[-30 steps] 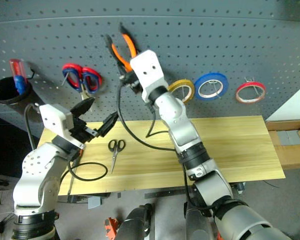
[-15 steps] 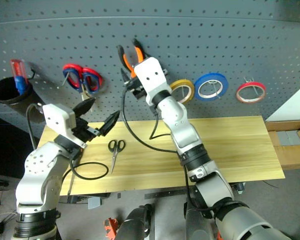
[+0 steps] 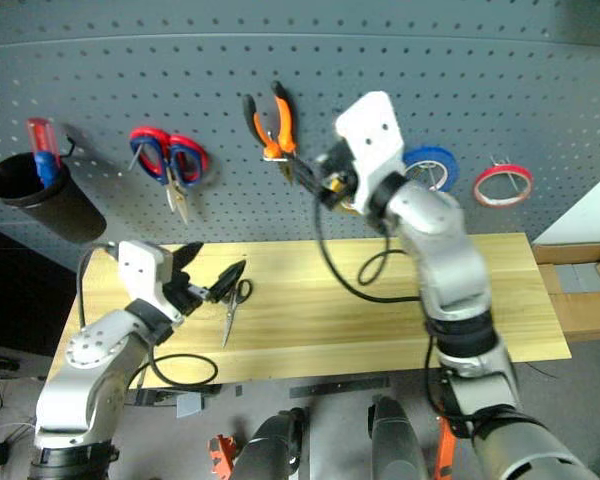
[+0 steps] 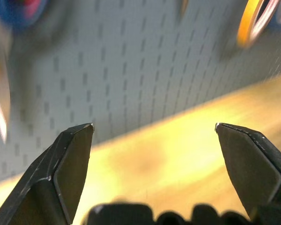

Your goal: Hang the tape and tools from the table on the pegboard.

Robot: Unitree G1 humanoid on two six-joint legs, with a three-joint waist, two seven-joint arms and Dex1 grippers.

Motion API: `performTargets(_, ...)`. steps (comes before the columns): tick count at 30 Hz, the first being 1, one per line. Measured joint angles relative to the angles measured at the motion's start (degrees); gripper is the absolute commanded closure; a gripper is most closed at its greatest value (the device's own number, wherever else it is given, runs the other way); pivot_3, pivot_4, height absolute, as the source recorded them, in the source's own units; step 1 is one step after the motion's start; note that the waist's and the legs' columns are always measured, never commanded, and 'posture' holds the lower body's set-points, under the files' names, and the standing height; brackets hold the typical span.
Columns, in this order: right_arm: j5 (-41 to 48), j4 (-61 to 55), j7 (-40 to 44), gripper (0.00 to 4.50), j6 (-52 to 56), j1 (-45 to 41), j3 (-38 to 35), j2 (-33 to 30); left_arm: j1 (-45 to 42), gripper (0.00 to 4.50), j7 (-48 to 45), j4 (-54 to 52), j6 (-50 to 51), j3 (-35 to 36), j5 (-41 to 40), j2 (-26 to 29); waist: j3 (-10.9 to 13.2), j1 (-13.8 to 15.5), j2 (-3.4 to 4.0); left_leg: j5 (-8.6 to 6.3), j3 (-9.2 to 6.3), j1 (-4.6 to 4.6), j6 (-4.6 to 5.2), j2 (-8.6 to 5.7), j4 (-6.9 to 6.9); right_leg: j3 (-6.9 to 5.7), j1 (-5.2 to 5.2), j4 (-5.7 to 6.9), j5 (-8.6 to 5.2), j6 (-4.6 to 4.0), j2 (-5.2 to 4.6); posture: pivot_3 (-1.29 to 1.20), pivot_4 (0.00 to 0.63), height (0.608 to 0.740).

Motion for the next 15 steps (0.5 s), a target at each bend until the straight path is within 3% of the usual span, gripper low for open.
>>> performTargets(6,12.6,-10.3,4.7,0.13,16.0,6.7,-1.7,-5.9,1.7,0.0,7.4,0.3,14.7,-2.1,4.2,1.8,0.0,-0.1,0.0,-0.09,0.03,0.01,0.17,0.01,0.01,0.01,0.0,0.03,0.0,0.0,0.03,-0.03,0.269,0.74)
performTargets(9,15.3,-14.0,2.7,0.13,21.9,9.3,1.1,-4.9,-0.4,0.0,10.0,2.6,22.9,-4.7,5.9,1.7,0.0,-0.1,0.0,-0.09,0.03,0.01,0.18,-0.02,0.08,0.02,0.02,0.06,0.02,0.01,0.03,-0.04,0.272,0.74)
performTargets(13,16.2,-16.2,-2.4,0.13,26.8,11.2,5.7,-1.2,-2.8,0.0,12.1,6.0,25.4,-6.8,7.0,-1.2,0.0,0.0,-0.01,-0.07,-0.01,0.01,0.15,-0.01,0.1,0.01,0.02,0.05,0.08,-0.02,0.03,-0.05,0.275,0.74)
performTargets(15,16.0,-17.3,-3.1,0.13,27.0,11.9,8.5,-2.2,-3.9,0.0,13.3,7.9,26.1,-6.7,7.5,-2.6,0.0,0.1,-0.02,-0.02,-0.01,0.01,0.07,-0.01,0.11,0.0,0.02,0.04,0.08,-0.02,0.02,-0.05,0.275,0.74)
